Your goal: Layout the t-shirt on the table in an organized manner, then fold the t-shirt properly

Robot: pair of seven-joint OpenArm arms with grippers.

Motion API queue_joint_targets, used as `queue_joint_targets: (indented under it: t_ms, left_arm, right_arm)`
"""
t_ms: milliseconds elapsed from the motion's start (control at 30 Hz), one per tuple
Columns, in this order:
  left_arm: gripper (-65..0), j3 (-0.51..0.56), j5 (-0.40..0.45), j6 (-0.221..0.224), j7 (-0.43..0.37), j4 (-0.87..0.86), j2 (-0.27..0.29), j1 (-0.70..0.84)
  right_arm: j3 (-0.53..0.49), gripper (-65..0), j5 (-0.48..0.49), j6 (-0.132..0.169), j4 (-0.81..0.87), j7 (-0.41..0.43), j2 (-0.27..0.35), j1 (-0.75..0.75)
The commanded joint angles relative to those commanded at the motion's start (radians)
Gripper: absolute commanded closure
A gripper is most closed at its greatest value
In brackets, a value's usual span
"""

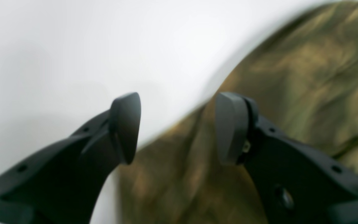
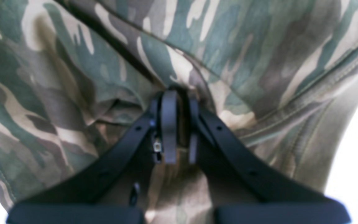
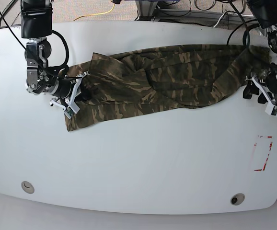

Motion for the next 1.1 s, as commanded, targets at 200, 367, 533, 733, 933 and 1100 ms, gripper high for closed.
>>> queue_joint_targets:
  t_ms: [200,367,533,733,933,1100]
  left_arm:
    - [-35.4,0.084,0.0,0.0,-0.012,-0.117,0.028,-0.106]
    - [-35.4,0.16,0.002,0.0,-0.06,-0.198,0.04,-0.152]
    - [-35.3,0.242,0.002,0.0,-0.089,-0.249,0.041,-0.167]
    - [-35.1,0.272,0.0,0.0,-0.092,-0.255,0.043,-0.167]
    - [-32.9,0.27,-0.003,0.0,-0.092,-0.247,0.038,-0.118]
    - [-18.2,0.269,0.0,0.0,-0.092,-0.247,0.035,-0.11]
  right_arm:
    - [0.0,-4.8,0.002,0.0,0.0,0.0,0.0,0.0]
    - [0.0,-4.8,0.002,0.0,0.0,0.0,0.0,0.0]
    - [0.0,-4.8,0.002,0.0,0.0,0.0,0.0,0.0]
    - [0.002,-4.8,0.002,0.0,0.0,0.0,0.0,0.0]
    - [0.003,-4.8,0.002,0.0,0.0,0.0,0.0,0.0]
    - [0.005,-4.8,0.002,0.0,0.0,0.0,0.0,0.0]
